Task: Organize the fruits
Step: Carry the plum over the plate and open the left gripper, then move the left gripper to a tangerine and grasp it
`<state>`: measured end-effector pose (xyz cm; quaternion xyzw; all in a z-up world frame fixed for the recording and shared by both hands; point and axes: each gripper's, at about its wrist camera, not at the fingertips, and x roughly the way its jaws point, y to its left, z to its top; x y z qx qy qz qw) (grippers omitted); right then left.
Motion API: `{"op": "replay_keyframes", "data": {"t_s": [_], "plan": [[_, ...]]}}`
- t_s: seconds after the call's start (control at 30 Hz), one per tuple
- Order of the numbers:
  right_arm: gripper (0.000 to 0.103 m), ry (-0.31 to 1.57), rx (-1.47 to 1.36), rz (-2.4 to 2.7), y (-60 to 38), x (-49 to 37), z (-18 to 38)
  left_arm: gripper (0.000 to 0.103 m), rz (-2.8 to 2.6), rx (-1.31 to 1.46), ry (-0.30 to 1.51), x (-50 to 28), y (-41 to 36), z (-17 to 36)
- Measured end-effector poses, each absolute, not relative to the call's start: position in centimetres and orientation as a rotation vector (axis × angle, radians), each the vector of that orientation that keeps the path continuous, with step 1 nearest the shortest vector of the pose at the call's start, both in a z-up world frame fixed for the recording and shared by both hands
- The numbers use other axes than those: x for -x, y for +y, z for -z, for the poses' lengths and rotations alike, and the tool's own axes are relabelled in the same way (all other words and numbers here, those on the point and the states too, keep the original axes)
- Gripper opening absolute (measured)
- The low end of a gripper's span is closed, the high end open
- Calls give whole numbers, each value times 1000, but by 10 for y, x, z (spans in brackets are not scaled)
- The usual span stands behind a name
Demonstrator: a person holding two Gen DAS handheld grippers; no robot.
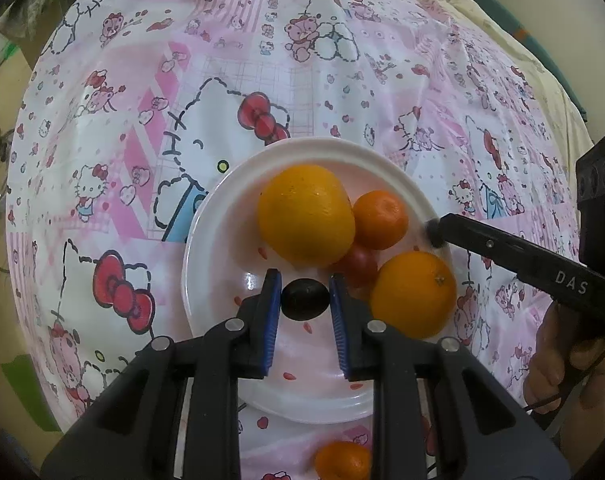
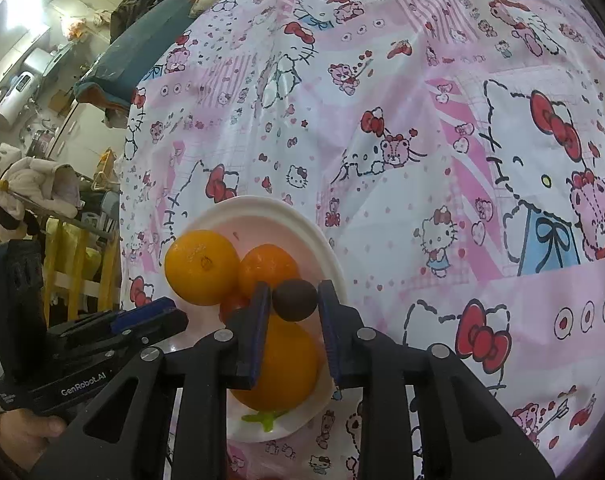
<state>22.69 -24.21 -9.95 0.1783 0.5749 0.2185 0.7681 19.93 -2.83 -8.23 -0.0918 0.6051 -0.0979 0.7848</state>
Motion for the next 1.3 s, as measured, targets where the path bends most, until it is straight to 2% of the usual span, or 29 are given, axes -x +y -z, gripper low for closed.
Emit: {"op": "replay_keyframes", "data": {"t_s": [0.1,0.17,0.2,0.23,0.27,0.3,0.67,0.83,1.3], "plan": [[28,1232,-405,-478,-244,-227,96,38,211,210,1301,-199,-28,81],[30,1229,-410,-480,-244,-227,93,54,206,205,1282,-198,-29,76],[37,1226,-403,-474,-244,-228,92,57,204,197,1272,-198,-29,74],[49,1221,-401,-470,-245,-227,91,62,201,189,1264,-198,-30,73],[56,1215,-406,-470,-246,-227,90,66,198,181,1257,-197,-30,71],[61,1210,-410,-469,-247,-226,89,67,197,177,1254,-197,-30,70],[62,1174,-393,-474,-246,-217,72,67,169,174,1188,-181,-22,53],[69,1126,-350,-440,-248,-202,57,67,119,132,1139,-168,-17,42],[70,1060,-334,-444,-261,-148,27,67,102,125,1078,-125,-4,13]]}}
